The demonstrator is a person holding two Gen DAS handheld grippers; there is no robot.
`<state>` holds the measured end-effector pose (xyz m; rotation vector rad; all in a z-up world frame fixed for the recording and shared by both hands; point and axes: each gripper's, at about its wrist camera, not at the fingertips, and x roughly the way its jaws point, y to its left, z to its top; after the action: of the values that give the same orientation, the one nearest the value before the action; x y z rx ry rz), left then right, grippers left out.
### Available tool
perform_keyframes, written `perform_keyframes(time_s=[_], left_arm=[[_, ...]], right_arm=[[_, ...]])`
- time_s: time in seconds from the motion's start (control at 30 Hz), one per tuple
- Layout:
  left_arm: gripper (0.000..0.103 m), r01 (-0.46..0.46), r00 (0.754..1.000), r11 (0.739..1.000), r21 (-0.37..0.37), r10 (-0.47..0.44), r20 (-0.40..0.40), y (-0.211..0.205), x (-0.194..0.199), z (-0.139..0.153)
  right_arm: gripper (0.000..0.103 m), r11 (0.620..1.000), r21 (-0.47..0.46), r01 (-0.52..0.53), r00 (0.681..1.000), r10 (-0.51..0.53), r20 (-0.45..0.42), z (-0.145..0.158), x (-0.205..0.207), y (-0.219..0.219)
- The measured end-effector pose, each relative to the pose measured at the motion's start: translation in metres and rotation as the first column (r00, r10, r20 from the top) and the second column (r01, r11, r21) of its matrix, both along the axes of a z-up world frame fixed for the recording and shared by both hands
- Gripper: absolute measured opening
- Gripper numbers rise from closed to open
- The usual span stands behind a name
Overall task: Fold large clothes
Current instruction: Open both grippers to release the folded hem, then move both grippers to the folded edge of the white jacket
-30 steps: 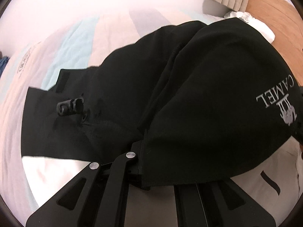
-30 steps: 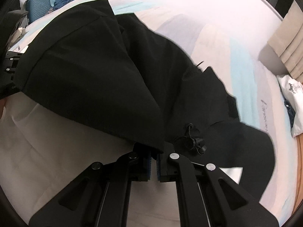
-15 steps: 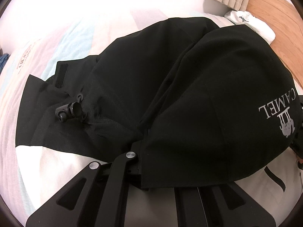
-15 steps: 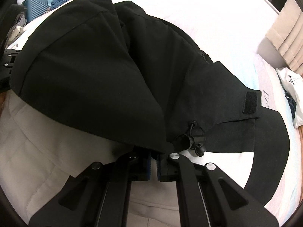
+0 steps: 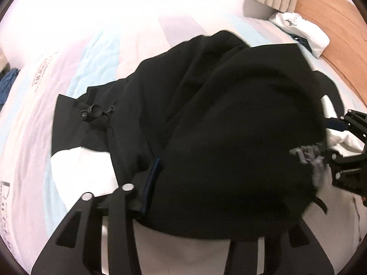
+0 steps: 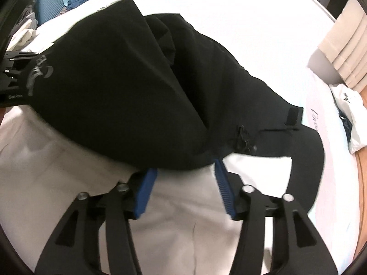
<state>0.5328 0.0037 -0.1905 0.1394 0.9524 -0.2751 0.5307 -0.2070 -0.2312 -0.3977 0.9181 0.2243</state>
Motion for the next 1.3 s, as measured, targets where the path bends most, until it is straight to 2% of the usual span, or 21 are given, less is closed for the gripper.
perform_keyframes(time_s=[0.03,0.07,0.17,0.4,0.5,0.6,0.67,0.97,1.3], left_arm=[[0.053,-0.001,1.0,1.0,0.004,0.001,0.003,-0.001,-0.006,0.006],[0.061,-0.004,1.0,1.0,0.006,0.004,0.005,-0.001,-0.011,0.009],[0.066,-0.01,1.0,1.0,-0.006,0.01,-0.005,0.003,-0.025,0.018],[0.091,-0.056,0.997,0.998,0.019,0.057,-0.054,0.017,-0.076,0.022],[0.094,-0.073,0.994,0.997,0.034,0.076,-0.083,0.021,-0.096,0.025],[0.097,-0.086,0.989,0.995,0.057,0.092,-0.112,0.028,-0.126,0.027],[0.097,-0.1,0.985,0.993,0.058,0.107,-0.137,0.034,-0.144,0.028],[0.097,-0.113,0.967,0.984,0.138,0.141,-0.212,0.054,-0.218,0.028],[0.097,-0.183,0.938,0.965,0.187,0.228,-0.26,0.095,-0.293,0.028]], right_arm=[[0.057,1.0,0.005,-0.002,1.0,0.002,-0.002,-0.001,-0.005,-0.008],[0.059,1.0,0.005,-0.004,1.0,0.004,-0.004,0.002,-0.011,-0.008],[0.068,1.0,0.004,-0.005,1.0,0.005,-0.011,0.005,-0.021,-0.013],[0.082,0.999,0.017,0.032,0.999,-0.032,-0.028,0.015,-0.059,-0.023],[0.088,0.997,0.045,0.069,0.997,-0.067,-0.043,0.019,-0.08,-0.032],[0.091,0.995,0.05,0.088,0.995,-0.085,-0.057,0.035,-0.116,-0.023],[0.094,0.995,0.045,0.094,0.994,-0.091,-0.066,0.034,-0.131,-0.023],[0.094,0.994,0.032,0.106,0.988,-0.102,-0.117,0.037,-0.192,-0.042],[0.094,0.99,-0.055,0.13,0.978,-0.137,-0.158,0.026,-0.26,-0.078]])
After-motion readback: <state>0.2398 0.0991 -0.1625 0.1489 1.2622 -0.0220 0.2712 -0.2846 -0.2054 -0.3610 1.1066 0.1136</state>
